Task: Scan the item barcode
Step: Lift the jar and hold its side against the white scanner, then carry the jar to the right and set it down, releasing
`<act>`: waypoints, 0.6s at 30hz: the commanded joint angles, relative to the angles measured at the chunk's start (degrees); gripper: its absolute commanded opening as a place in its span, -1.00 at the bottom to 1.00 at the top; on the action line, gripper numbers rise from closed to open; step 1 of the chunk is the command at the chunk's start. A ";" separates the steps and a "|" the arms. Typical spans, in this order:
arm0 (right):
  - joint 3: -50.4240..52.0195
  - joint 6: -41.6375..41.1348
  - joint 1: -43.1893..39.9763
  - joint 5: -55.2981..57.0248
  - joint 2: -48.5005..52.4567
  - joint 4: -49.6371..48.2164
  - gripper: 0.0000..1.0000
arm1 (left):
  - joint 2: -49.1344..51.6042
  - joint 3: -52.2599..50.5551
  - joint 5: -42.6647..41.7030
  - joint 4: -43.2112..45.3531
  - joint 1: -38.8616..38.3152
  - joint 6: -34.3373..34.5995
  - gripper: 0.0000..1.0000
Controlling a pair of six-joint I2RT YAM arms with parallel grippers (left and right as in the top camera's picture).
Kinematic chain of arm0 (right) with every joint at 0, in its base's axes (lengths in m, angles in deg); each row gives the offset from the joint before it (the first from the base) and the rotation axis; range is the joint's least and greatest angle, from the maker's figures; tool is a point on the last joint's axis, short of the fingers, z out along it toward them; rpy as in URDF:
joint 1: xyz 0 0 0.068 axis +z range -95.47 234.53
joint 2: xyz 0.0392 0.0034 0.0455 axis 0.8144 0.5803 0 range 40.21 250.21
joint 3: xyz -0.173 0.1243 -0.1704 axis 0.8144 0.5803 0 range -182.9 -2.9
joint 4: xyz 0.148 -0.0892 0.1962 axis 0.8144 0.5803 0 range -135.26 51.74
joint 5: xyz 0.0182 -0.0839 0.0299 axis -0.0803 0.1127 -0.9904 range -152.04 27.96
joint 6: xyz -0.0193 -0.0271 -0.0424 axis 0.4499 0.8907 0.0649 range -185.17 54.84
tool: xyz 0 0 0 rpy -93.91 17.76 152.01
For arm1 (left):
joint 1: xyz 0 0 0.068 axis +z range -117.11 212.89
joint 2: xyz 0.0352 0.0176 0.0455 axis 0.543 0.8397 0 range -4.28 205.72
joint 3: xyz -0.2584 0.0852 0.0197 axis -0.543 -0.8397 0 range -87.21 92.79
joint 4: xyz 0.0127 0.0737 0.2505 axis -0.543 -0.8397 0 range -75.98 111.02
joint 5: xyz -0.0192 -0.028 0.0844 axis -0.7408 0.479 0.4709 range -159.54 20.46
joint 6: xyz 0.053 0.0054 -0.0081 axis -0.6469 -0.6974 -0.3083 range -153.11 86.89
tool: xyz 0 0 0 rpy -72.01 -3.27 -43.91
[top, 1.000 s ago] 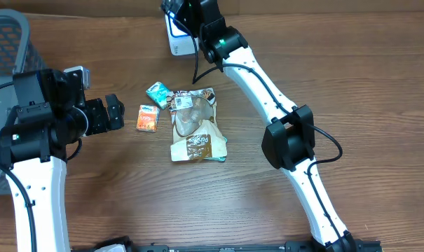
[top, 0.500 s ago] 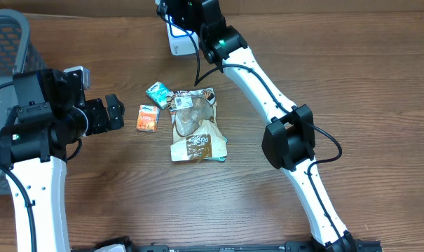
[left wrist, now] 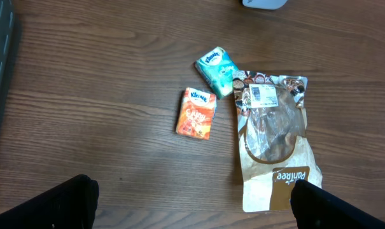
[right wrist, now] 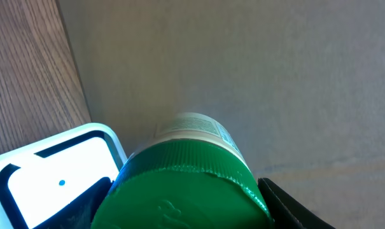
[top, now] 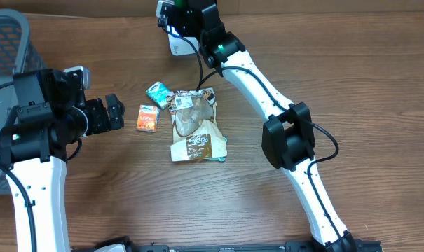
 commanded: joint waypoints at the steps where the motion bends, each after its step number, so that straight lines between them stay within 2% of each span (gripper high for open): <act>1: -0.28 0.44 -0.76 -0.33 -0.28 -1.05 -0.29 | 0.09 0.74 0.33 0.09 0.26 -0.48 0.99; 10: -0.28 0.37 -0.76 -0.55 -0.28 -2.64 -0.24 | 0.09 0.74 0.33 0.07 0.26 -0.48 0.99; 14: -0.31 -1.18 -0.70 -0.70 -0.81 -3.48 -0.30 | 0.09 0.74 0.33 0.07 0.26 -0.48 0.99; 18: -0.31 -11.82 -1.03 -3.37 -3.50 -3.39 -0.37 | 0.09 0.74 0.33 0.07 0.26 -0.48 0.99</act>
